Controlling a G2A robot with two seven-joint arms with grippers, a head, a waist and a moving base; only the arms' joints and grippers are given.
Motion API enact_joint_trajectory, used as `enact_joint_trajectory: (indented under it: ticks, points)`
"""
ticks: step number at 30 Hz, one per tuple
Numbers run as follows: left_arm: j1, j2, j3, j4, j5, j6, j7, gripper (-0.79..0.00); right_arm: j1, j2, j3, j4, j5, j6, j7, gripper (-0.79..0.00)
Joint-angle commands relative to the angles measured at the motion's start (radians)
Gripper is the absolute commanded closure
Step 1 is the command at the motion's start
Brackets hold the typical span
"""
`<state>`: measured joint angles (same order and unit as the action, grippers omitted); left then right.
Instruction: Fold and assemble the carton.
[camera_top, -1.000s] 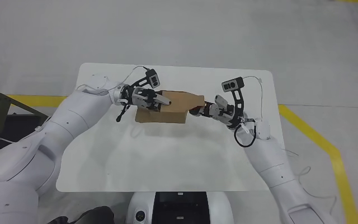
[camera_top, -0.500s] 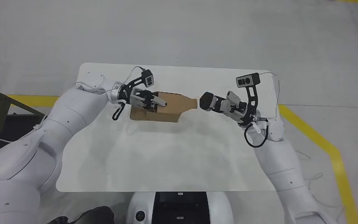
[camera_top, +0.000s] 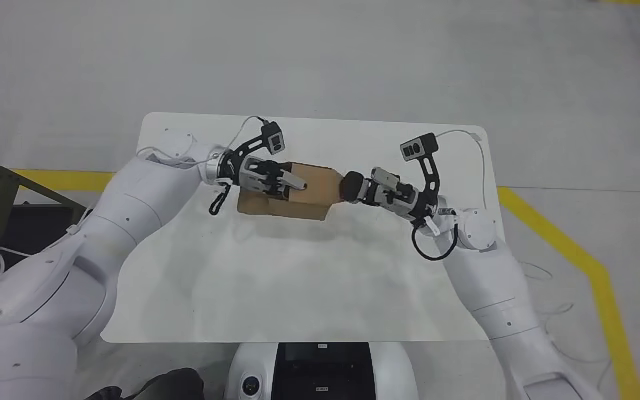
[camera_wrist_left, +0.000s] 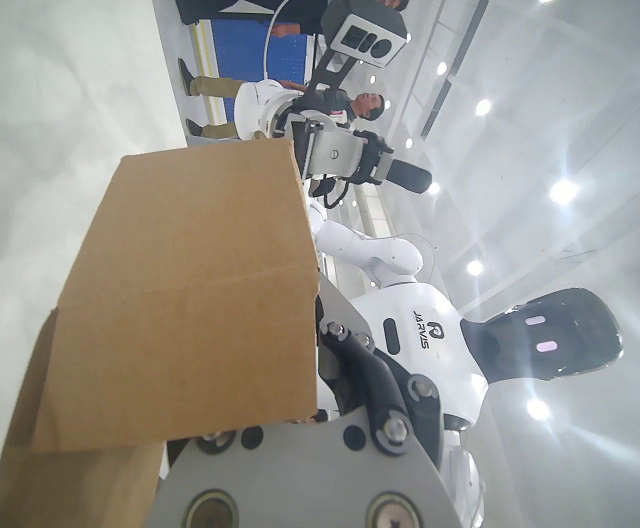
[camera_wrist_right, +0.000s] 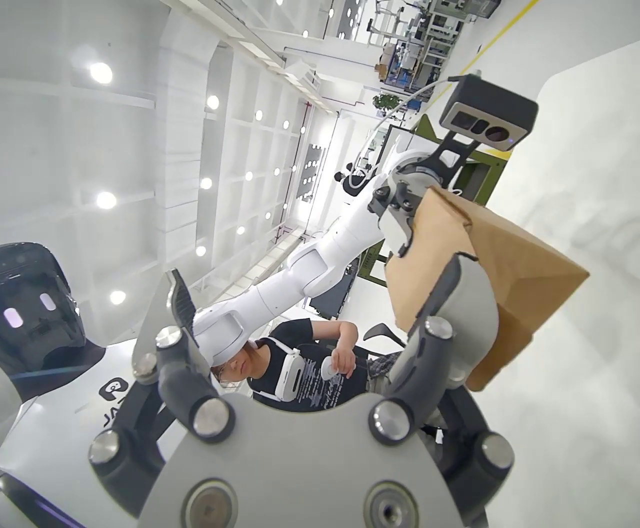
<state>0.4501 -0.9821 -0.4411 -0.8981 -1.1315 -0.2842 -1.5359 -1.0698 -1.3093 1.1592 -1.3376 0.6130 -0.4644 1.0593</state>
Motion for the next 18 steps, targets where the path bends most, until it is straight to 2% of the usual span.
enact_joint_trajectory:
  ticks: [1, 9, 18]
  points:
    - [0.006, 0.003, 0.000, -0.015, -0.014, 0.000, 0.000, 0.000, 0.000, 0.000, -0.002, 0.000, -0.009, -0.001, -0.008, -0.785]
    - [0.013, 0.023, 0.002, -0.041, -0.064, 0.006, 0.000, 0.000, -0.001, 0.000, -0.013, -0.002, -0.046, 0.001, -0.043, -0.785]
    - [0.011, 0.035, 0.019, -0.042, -0.061, 0.003, 0.000, 0.000, -0.008, 0.000, -0.021, -0.020, -0.010, -0.003, -0.028, -0.785]
